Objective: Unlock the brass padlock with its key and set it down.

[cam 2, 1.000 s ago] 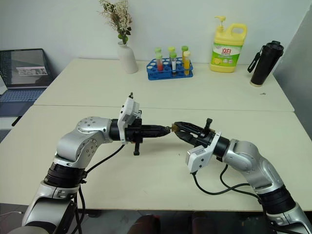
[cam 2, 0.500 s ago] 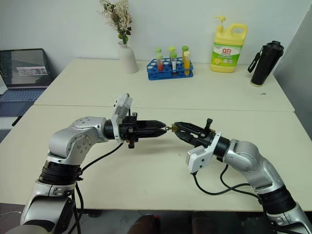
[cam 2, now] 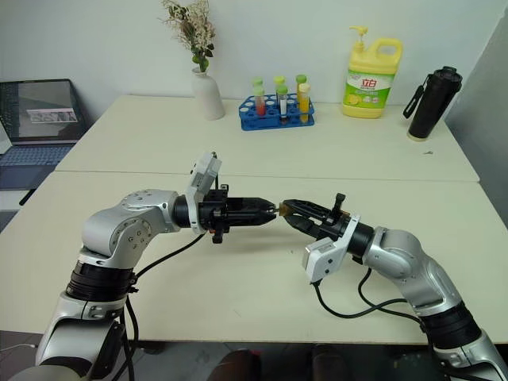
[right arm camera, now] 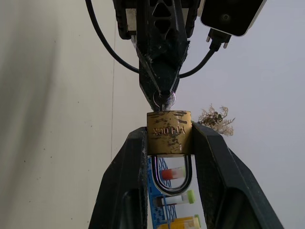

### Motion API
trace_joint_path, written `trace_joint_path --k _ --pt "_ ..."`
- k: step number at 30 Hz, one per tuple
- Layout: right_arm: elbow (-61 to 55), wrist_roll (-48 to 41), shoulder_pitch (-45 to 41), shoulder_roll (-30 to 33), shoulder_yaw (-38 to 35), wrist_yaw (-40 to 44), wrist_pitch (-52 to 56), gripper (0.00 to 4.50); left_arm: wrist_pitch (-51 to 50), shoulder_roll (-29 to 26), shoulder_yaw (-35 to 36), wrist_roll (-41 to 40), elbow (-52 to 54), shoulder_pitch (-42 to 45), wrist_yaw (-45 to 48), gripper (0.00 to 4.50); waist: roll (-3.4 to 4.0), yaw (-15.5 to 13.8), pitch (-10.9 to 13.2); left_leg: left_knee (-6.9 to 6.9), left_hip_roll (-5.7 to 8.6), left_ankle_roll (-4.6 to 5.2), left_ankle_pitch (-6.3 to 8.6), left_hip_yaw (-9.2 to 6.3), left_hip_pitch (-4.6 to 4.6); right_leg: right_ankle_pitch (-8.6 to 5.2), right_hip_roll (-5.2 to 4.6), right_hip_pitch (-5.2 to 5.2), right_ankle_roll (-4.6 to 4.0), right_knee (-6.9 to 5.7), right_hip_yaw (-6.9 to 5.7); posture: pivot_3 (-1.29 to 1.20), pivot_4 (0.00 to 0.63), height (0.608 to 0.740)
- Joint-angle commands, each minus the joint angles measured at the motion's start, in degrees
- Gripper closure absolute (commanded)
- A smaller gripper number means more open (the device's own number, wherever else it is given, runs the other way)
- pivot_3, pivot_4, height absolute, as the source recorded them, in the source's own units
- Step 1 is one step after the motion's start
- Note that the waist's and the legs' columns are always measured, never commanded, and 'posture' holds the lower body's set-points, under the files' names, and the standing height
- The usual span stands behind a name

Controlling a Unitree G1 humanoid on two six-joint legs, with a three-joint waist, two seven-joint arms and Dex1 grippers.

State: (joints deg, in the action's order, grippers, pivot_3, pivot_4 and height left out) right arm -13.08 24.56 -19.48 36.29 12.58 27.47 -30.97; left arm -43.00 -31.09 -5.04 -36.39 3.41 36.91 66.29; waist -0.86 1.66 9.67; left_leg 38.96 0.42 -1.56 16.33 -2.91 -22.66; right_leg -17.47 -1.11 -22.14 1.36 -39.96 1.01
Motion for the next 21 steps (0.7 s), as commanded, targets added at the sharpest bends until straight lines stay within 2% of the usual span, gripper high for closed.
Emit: trace_joint_path --k 1,5,8,11,21 --pt "-2.13 -1.54 -0.48 -0.02 -1.47 -0.14 -0.33 3.56 0.86 0.57 0.31 -0.08 0.39 1.68 -0.2 3.08 0.0 0.0 0.0 0.0 0.0 0.0 0.0 0.0 0.0 0.0 0.0 0.0 0.0 0.0 0.0 0.0 0.15 0.74" --pt "-1.88 -1.64 -0.69 -0.05 -1.41 -0.01 -0.2 3.56 1.05 0.76 0.11 -0.07 0.11 1.89 0.07 3.08 0.0 0.0 0.0 0.0 0.0 0.0 0.0 0.0 0.0 0.0 0.0 0.0 0.0 0.0 -0.01 0.0 0.15 0.74" --pt "-1.92 -1.71 -0.75 -0.05 -1.34 0.09 -0.17 3.56 1.13 1.01 0.25 -0.01 -0.14 2.1 -0.19 3.68 0.0 0.0 0.0 0.0 0.0 0.0 0.0 0.0 0.0 0.0 0.0 0.0 0.0 0.0 0.0 0.0 0.15 0.74" --pt "-1.95 -1.81 -0.75 -0.09 -1.27 0.16 -0.06 3.56 1.18 1.1 0.31 0.04 -0.25 2.18 -0.19 4.46 0.0 0.0 0.0 0.0 0.0 0.0 0.0 0.0 0.0 0.0 0.0 0.0 0.0 0.0 0.0 0.0 0.15 0.74" --pt "-2.38 -2.0 -0.5 -0.07 -1.28 0.4 0.07 3.56 2.06 0.99 -0.24 0.73 -0.05 1.95 0.06 4.5 0.0 0.0 0.0 0.0 0.0 0.0 0.0 0.0 0.0 0.0 0.0 0.0 0.0 0.0 0.0 0.0 0.15 0.74"
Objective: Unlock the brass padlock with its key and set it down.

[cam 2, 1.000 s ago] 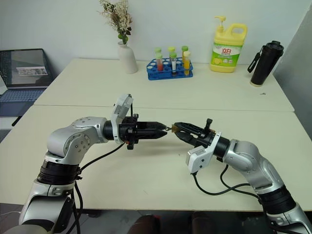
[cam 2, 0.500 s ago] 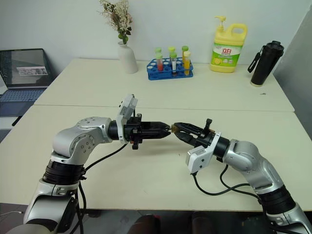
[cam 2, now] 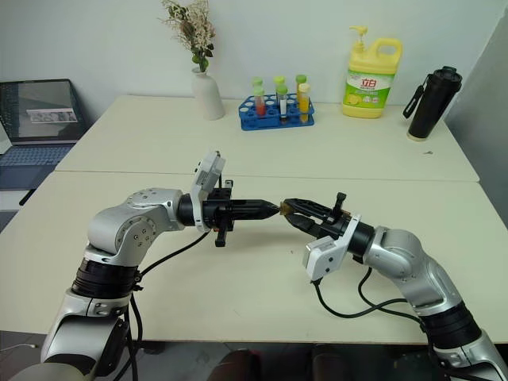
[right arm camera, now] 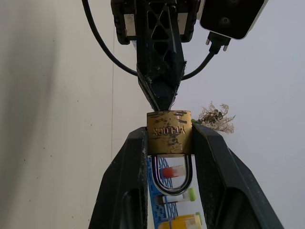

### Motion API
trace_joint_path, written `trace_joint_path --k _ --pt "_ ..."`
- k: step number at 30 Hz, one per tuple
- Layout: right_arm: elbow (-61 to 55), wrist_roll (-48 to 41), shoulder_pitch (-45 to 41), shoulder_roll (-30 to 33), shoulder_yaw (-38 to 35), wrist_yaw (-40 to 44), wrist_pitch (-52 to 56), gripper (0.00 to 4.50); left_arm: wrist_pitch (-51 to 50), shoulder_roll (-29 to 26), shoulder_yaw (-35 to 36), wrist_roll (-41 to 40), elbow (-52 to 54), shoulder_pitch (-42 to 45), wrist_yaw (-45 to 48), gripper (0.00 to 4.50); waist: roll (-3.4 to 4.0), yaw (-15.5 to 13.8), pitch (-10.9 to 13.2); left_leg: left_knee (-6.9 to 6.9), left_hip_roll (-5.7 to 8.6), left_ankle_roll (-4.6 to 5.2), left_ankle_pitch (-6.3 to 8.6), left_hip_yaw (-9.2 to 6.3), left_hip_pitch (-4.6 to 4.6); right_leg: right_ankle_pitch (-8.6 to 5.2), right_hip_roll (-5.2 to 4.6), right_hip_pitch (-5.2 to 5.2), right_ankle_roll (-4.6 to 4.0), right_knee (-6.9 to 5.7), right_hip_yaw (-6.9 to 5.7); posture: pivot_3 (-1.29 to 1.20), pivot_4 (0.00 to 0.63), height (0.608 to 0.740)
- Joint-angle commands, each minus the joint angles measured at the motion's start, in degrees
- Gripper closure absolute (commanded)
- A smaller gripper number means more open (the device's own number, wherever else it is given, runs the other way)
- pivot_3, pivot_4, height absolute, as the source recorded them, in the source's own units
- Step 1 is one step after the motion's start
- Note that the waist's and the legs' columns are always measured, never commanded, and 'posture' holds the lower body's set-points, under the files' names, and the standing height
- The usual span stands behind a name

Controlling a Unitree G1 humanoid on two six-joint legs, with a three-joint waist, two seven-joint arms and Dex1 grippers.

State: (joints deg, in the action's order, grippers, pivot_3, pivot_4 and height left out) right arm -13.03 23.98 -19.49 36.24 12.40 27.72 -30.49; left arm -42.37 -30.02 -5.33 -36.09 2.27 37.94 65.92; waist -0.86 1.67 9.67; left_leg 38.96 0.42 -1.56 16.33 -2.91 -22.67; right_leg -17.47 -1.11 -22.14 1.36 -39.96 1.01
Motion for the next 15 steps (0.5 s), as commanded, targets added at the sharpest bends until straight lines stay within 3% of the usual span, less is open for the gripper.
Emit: trace_joint_path --k 1,5,15 --pt "-2.48 -1.47 -0.46 -0.03 -1.09 0.18 -0.37 3.56 1.96 -0.19 -0.2 0.81 1.14 0.82 0.63 4.5 0.0 0.0 0.0 0.0 0.0 0.0 0.0 0.0 0.0 0.0 0.0 0.0 0.0 0.0 0.0 0.0 0.15 0.74" --pt "-2.61 -1.65 -0.41 -0.13 -1.11 0.39 -0.14 3.56 5.27 -0.35 -1.09 2.91 1.35 0.48 1.34 4.5 0.0 0.0 0.0 0.0 0.0 0.0 0.0 0.0 0.0 0.0 0.0 0.0 0.0 0.0 0.0 0.0 0.15 0.74" --pt "-3.2 -3.4 -0.09 -0.93 -1.38 1.14 1.72 3.56 24.46 -0.67 -4.1 12.88 0.91 -1.4 4.96 4.5 0.0 -0.02 0.0 0.0 0.0 0.0 0.0 0.01 0.0 0.0 0.0 0.0 0.0 0.01 0.0 0.0 0.15 0.74"
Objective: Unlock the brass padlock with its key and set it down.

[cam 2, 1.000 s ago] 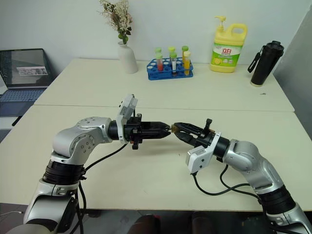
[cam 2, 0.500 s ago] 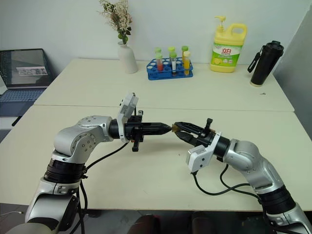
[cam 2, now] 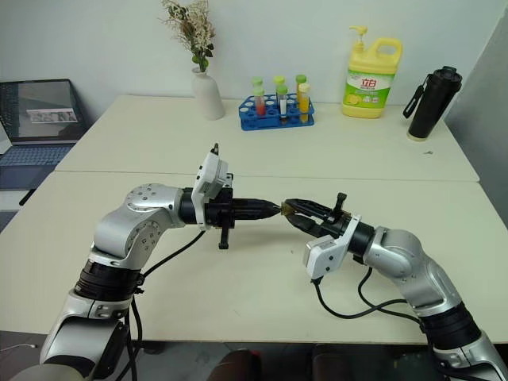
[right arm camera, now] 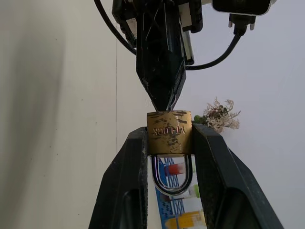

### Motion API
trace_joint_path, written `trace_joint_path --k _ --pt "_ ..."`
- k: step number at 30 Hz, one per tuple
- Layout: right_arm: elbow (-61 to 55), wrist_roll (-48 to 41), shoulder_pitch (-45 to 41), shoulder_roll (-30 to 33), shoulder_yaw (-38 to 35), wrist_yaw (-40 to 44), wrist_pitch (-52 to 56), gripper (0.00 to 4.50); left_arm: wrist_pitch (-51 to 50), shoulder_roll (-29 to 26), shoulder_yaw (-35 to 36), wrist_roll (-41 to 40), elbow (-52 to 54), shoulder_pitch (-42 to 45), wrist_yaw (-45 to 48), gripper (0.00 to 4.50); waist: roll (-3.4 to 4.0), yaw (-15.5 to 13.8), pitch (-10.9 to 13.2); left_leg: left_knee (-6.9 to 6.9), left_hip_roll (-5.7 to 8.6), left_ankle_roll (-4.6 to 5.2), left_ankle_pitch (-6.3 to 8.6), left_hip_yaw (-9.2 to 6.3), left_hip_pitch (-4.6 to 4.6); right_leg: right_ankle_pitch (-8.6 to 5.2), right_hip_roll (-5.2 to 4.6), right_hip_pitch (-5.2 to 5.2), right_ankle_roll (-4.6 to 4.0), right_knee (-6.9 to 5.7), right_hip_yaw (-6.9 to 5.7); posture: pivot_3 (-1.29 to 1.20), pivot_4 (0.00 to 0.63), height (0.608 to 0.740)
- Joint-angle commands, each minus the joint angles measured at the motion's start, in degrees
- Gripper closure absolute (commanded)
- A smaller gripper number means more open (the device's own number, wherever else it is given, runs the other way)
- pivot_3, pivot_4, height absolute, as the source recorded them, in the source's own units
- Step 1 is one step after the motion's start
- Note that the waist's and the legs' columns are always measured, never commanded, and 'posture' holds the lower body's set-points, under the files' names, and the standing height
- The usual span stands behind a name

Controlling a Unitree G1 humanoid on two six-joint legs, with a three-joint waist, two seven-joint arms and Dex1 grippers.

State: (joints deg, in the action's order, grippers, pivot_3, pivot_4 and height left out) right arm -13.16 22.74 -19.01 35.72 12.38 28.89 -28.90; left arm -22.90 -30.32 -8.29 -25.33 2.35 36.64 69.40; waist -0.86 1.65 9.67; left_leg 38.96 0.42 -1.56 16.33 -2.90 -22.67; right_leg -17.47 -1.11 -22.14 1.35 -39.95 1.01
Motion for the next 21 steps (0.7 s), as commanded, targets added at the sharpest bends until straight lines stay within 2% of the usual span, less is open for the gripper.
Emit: trace_joint_path --k 1,5,12,21 --pt "-3.11 -2.22 -0.56 -0.44 -1.37 0.02 0.21 3.56 6.08 -0.43 -1.31 2.67 0.61 -0.22 1.81 4.5 0.0 0.0 0.0 0.0 0.0 0.01 0.0 0.0 0.0 0.0 0.0 0.0 0.0 0.0 0.0 0.0 0.15 0.74" --pt "-3.23 -3.41 -0.53 -0.98 -1.4 0.5 1.04 3.56 17.09 0.34 -1.62 7.14 -0.57 -0.56 1.82 4.5 0.0 -0.01 0.0 0.0 0.0 0.03 0.02 0.0 0.0 0.0 0.0 0.0 0.0 0.0 0.0 0.0 0.15 0.74" --pt "-3.04 -3.72 -0.78 -1.11 -1.26 0.83 1.02 3.56 27.32 0.67 -2.11 10.65 -5.11 -0.52 2.89 4.5 0.0 -0.01 0.0 0.0 0.0 0.19 0.1 0.01 0.0 0.0 0.0 0.0 0.0 0.0 -0.01 0.0 0.15 0.74" --pt "-3.05 -3.57 -0.95 -1.27 -1.3 0.85 1.15 3.56 23.43 1.62 -1.72 8.96 -4.62 -0.42 1.24 4.5 0.0 0.0 0.0 0.0 0.01 0.23 0.12 0.0 0.0 0.0 0.0 0.0 0.0 -0.01 -0.01 0.0 0.15 0.74"
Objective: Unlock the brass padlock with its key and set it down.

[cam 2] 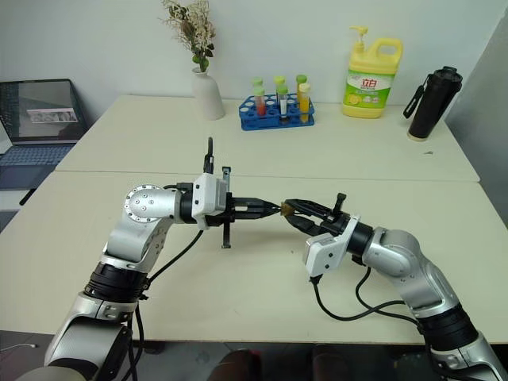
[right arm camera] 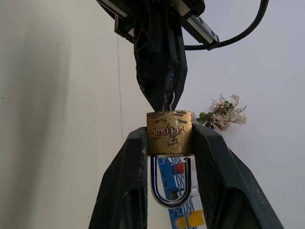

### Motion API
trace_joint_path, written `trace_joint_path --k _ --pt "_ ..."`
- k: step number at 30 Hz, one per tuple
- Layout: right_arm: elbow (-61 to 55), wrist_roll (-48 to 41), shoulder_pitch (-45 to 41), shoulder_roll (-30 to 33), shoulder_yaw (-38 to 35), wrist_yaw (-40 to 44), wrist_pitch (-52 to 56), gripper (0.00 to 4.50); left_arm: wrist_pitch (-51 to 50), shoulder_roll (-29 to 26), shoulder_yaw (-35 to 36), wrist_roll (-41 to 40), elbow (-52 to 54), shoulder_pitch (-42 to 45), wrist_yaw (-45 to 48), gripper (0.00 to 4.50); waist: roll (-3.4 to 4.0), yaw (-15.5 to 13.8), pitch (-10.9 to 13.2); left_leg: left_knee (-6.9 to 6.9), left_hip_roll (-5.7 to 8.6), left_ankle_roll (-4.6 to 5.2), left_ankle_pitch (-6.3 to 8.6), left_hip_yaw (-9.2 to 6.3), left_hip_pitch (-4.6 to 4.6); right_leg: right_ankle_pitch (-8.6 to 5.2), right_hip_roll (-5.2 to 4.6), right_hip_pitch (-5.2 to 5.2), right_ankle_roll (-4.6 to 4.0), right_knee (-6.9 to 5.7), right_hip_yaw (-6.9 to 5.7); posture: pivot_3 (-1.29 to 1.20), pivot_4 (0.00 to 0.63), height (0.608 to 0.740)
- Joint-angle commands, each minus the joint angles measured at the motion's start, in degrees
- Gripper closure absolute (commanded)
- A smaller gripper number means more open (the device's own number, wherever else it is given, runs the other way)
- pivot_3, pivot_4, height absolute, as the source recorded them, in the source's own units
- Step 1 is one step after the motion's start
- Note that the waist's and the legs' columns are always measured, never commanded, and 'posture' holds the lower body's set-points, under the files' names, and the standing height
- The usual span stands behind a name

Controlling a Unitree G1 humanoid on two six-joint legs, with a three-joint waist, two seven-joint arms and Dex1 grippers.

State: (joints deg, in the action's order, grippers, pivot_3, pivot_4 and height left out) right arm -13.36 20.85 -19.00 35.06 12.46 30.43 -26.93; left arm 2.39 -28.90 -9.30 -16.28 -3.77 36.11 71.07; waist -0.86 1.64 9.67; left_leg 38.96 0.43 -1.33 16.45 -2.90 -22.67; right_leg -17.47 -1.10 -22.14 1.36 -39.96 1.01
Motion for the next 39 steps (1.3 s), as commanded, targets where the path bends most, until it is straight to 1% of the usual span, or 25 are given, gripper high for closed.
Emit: trace_joint_path --k 1,2,5,6,8,9,10,12,13,15,17,20,22,25,28,34,39 --pt "-2.9 -1.68 -0.94 -0.61 -1.38 -0.69 -0.76 3.56 -3.4 0.25 -0.65 -1.24 2.13 -0.06 -0.11 4.5 0.0 0.0 0.0 0.0 0.0 0.0 0.0 0.0 0.0 0.0 0.0 0.0 0.0 0.0 0.0 0.0 0.15 0.74" --pt "-2.93 -1.68 -0.93 -0.61 -1.38 -0.69 -0.72 3.56 -4.47 0.3 -0.57 -2.11 2.59 -0.17 0.13 4.5 0.0 0.0 0.0 0.0 0.0 0.0 0.0 0.0 0.0 0.0 0.0 0.0 0.0 0.0 0.0 0.0 0.15 0.74" --pt "-2.91 -1.63 -0.98 -0.67 -1.33 -0.7 -0.7 3.56 -16.71 -0.01 0.36 -6.4 4.09 0.72 -1.69 4.5 0.0 0.02 0.0 0.0 0.0 0.0 0.0 -0.01 0.0 0.0 0.0 0.0 0.0 0.0 0.0 0.0 0.15 0.74" --pt "-2.94 -1.62 -0.96 -0.66 -1.33 -0.69 -0.71 3.56 -20.12 -0.1 0.73 -7.7 4.53 1.12 -2.2 4.1 0.0 0.04 0.0 0.0 0.0 0.0 0.0 -0.01 0.0 0.0 0.0 0.0 0.0 -0.01 0.0 0.0 0.15 0.74" --pt "-3.03 -1.53 -0.83 -0.57 -1.38 -0.66 -0.71 3.56 -25.78 -0.21 2.16 -8.66 4.01 2.26 -4.95 3.61 0.0 0.04 0.0 0.0 0.0 0.01 0.0 -0.02 0.0 0.0 0.01 0.0 0.0 -0.01 -0.01 0.0 0.15 0.74" --pt "-3.06 -1.54 -0.74 -0.57 -1.43 -0.65 -0.6 3.56 -28.47 -0.92 2.58 -9.6 4.46 2.36 -4.87 3.34 0.0 0.05 0.0 0.0 0.0 0.01 0.0 -0.03 0.0 0.0 0.01 0.0 0.0 -0.01 -0.02 0.0 0.15 0.74" --pt "-3.11 -1.54 -0.6 -0.55 -1.47 -0.59 -0.39 3.56 -33.37 -1.89 3.39 -12.3 5.77 2.38 -4.66 3.03 0.0 0.06 0.0 0.0 0.0 0.01 0.0 -0.03 0.0 0.0 0.01 0.0 0.0 -0.01 -0.01 0.0 0.15 0.74" --pt "-3.24 -1.59 -0.41 -0.57 -1.6 -0.52 -0.05 3.56 -41.06 -3.62 4.72 -17.18 8.4 2.26 -3.98 3.02 0.0 0.23 0.0 0.0 -0.01 0.0 -0.01 -0.03 0.0 0.0 0.02 -0.01 0.0 -0.02 0.0 0.0 0.15 0.74" --pt "-3.28 -1.68 -0.31 -0.61 -1.72 -0.53 0.2 3.56 -42.88 -3.95 5.63 -18.88 9.65 2.04 -4.14 3.02 0.0 0.25 0.0 0.0 -0.02 0.0 -0.01 -0.03 0.0 0.0 0.02 -0.02 0.0 -0.02 0.0 0.0 0.15 0.74" --pt "-3.33 -1.79 -0.22 -0.64 -1.85 -0.56 0.49 3.56 -44.49 -4.25 6.62 -20.49 11.14 1.79 -4.69 3.02 0.0 0.16 0.0 0.0 -0.03 -0.04 -0.03 -0.05 0.0 0.0 0.02 -0.02 0.0 -0.02 -0.02 0.0 0.15 0.74" --pt "-3.19 -1.82 -0.3 -0.58 -1.75 -0.55 0.3 3.56 -45.29 -3.65 6.92 -20.45 11.59 1.87 -6.7 3.02 0.0 0.06 0.0 0.0 -0.03 -0.14 -0.08 -0.04 0.0 0.0 0.02 0.0 0.0 -0.01 -0.01 0.0 0.15 0.74" --pt "-2.79 -1.96 -1.05 -0.69 -1.21 -0.24 0.08 3.56 -48.84 -2.07 6.98 -22.95 13.37 2.03 -9.34 3.02 0.0 -0.09 0.0 0.0 -0.01 -0.14 -0.09 -0.05 0.01 0.0 0.01 0.02 0.0 -0.01 -0.01 0.0 0.15 0.74" --pt "-2.64 -2.08 -1.31 -0.75 -1.21 -0.16 0.22 3.56 -48.67 -1.88 6.5 -22.72 13.8 2.03 -9.88 3.02 0.0 -0.03 0.0 0.0 -0.01 -0.14 -0.09 -0.04 0.01 0.0 0.0 0.02 0.0 -0.01 -0.01 0.0 0.15 0.74" --pt "-2.77 -2.15 -1.15 -0.76 -1.28 -0.16 0.3 3.56 -44.68 -2.68 5.0 -19.07 12.64 1.3 -9.88 3.02 0.0 -0.02 0.0 0.0 -0.01 -0.22 -0.14 -0.05 0.01 0.0 0.01 0.01 0.0 -0.01 -0.01 0.0 0.15 0.74" --pt "-3.05 -2.2 -0.88 -0.72 -1.31 -0.15 0.44 3.56 -44.38 -2.28 5.36 -18.72 12.06 1.48 -10.78 2.44 0.0 0.03 0.0 0.0 -0.01 -0.23 -0.14 -0.04 0.02 0.0 0.01 0.01 0.0 -0.02 -0.01 0.0 0.15 0.74" --pt "-3.35 -2.21 -0.64 -0.69 -1.3 -0.11 0.7 3.56 -43.65 -1.48 5.05 -18.69 11.57 1.8 -10.98 0.63 0.0 0.01 0.0 0.0 -0.01 -0.23 -0.14 -0.04 0.01 0.0 0.01 0.01 0.0 -0.01 0.0 0.0 0.15 0.74" --pt "-3.64 -2.24 -0.59 -0.62 -1.25 -0.02 0.89 3.56 -46.15 -0.12 5.24 -20.33 11.5 2.78 -11.67 0.61 0.0 0.0 0.0 0.0 -0.01 -0.23 -0.14 -0.04 0.01 0.0 0.01 0.01 0.0 -0.01 0.0 0.0 0.15 0.74"
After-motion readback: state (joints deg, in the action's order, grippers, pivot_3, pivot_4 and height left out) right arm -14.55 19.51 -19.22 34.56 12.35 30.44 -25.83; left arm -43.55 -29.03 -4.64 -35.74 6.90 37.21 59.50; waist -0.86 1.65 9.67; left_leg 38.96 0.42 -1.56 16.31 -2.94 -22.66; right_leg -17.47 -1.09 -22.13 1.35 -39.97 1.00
